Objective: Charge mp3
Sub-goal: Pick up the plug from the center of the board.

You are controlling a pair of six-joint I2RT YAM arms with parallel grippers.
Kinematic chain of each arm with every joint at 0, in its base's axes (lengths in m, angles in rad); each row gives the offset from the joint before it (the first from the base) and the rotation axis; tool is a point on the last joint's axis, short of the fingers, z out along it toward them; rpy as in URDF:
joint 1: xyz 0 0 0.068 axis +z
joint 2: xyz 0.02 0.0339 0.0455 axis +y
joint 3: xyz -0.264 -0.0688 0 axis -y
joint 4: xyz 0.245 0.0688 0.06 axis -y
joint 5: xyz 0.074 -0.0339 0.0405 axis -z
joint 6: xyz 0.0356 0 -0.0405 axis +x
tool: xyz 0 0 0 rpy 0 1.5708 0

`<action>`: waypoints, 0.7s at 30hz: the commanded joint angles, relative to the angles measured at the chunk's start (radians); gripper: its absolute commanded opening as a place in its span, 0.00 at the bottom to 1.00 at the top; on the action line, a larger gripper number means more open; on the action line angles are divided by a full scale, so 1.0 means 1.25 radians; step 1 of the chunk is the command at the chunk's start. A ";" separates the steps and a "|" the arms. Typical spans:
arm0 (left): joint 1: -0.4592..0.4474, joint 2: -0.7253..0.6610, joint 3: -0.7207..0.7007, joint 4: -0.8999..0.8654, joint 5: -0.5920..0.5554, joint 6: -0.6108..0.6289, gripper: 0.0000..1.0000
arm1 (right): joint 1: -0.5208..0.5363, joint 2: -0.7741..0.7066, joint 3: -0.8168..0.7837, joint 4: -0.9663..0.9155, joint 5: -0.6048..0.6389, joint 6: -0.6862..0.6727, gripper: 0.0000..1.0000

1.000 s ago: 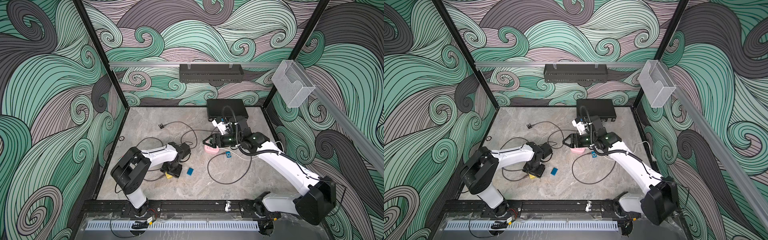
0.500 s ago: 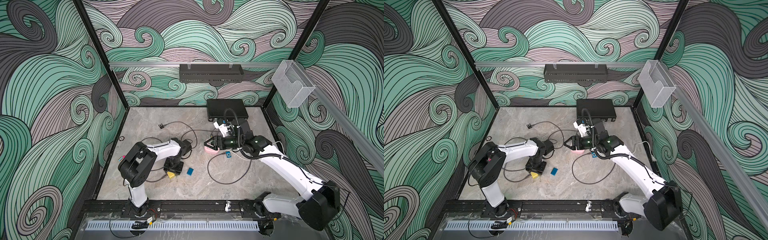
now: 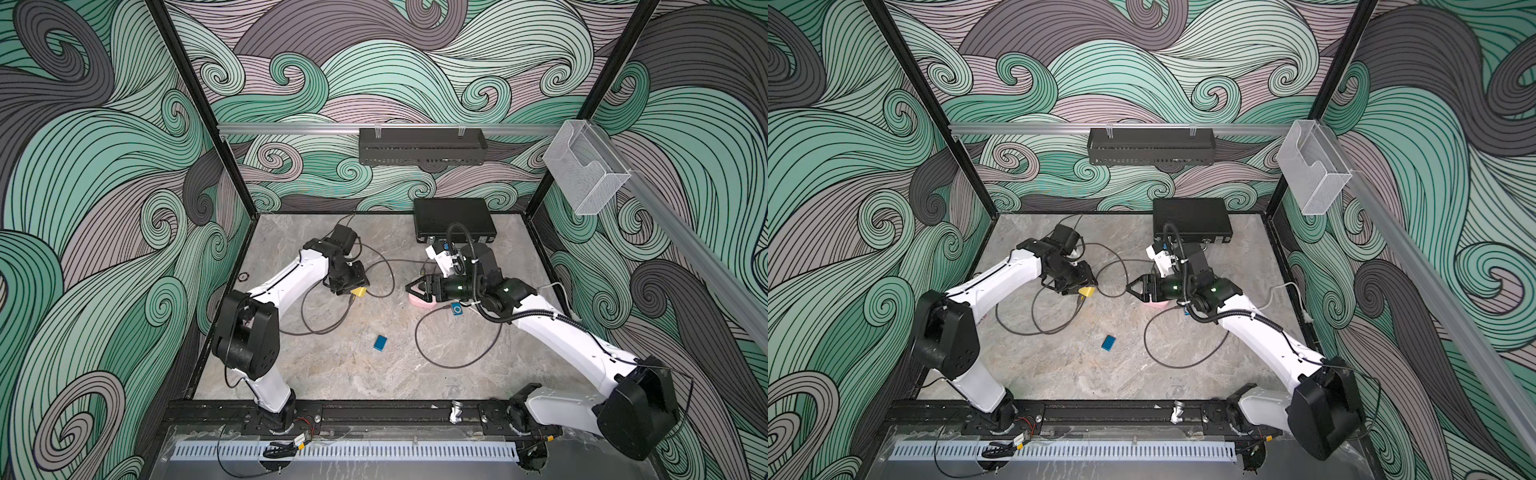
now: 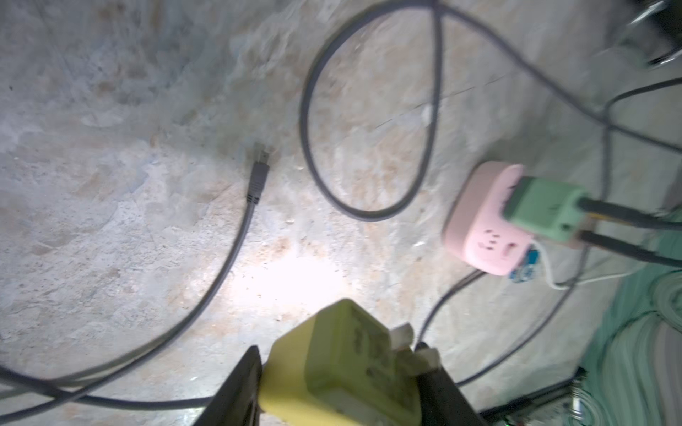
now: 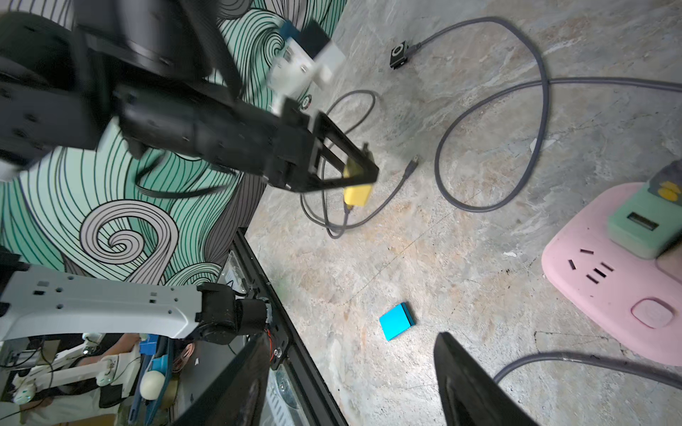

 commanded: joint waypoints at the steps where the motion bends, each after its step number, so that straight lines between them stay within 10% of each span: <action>1: 0.001 -0.059 0.032 0.076 0.100 -0.102 0.37 | 0.026 -0.043 -0.113 0.247 0.064 0.051 0.71; 21: -0.018 -0.249 -0.024 0.243 0.163 -0.283 0.40 | 0.226 0.212 -0.040 0.767 0.437 -0.173 0.77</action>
